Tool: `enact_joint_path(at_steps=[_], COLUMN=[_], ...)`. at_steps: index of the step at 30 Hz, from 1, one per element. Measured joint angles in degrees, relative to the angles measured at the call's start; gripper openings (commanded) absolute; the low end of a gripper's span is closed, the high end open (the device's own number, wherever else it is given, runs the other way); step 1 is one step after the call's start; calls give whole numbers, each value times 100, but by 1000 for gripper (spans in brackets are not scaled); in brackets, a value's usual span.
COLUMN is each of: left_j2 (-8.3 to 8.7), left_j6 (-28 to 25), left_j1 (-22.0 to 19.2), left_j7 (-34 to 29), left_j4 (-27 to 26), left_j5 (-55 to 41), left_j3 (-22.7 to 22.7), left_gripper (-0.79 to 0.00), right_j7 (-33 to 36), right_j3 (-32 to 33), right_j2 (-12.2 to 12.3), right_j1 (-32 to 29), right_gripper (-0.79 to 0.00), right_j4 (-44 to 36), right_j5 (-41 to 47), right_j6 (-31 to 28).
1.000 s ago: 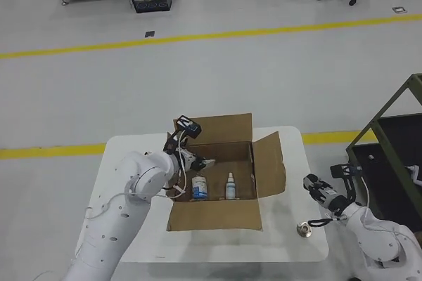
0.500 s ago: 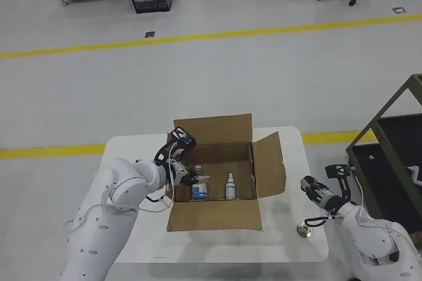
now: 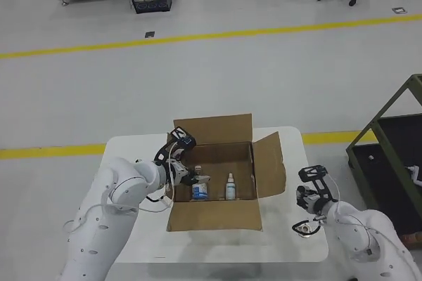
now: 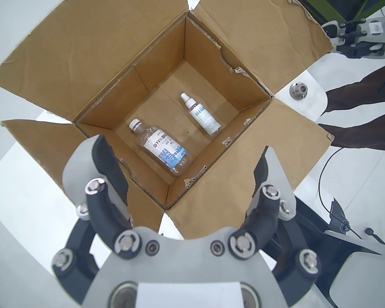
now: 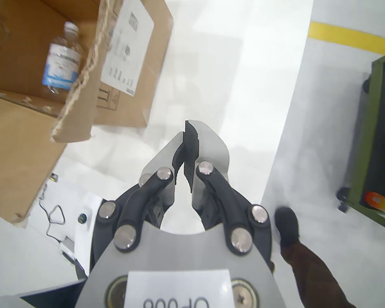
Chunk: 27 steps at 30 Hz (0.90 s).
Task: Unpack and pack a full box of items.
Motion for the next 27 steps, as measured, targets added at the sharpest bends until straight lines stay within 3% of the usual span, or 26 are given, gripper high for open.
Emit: enact_joint_path(at_steps=[3,7,12,27], left_j2=[0,4,90,163], left_j6=[0,-10,-484,-602], left_j1=[0,29,238,326], left_j7=[0,38,-25,-119], left_j4=[0,-2,-148,-302], left_j5=[0,25,62,-38], left_j3=[0,5,-35,-81], left_gripper=[0,0,0,0], right_j7=[466,746,978,891], right_j3=[-280,-361,-314,-446], right_j2=[-6,-8,10,10], right_j1=[98,76,-6,115], right_gripper=[-785,-785,-785,-785], right_j4=[-30,83,446,753], right_j5=[-550,-518,-485,-658], right_j6=[187,272,165,8])
